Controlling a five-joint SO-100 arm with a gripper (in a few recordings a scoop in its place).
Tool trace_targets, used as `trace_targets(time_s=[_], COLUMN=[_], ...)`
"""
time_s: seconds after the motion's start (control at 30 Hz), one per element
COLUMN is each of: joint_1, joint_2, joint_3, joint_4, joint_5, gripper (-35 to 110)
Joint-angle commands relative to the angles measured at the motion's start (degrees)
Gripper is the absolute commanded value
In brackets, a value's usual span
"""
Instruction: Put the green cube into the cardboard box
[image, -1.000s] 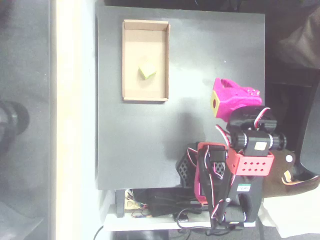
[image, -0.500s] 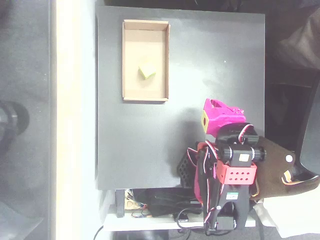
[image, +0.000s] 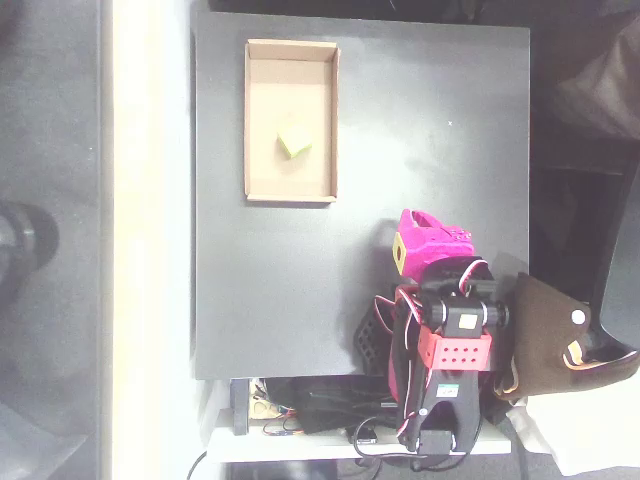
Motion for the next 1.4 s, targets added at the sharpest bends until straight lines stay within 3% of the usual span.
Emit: trace_targets(time_s=[0.0, 1.37], joint_1=[0.35, 0.53], joint_2=[0.62, 0.62], joint_3=[2.46, 10.28], joint_4=[-0.18, 0.70], joint_5=[6.06, 6.33], gripper=[2, 3])
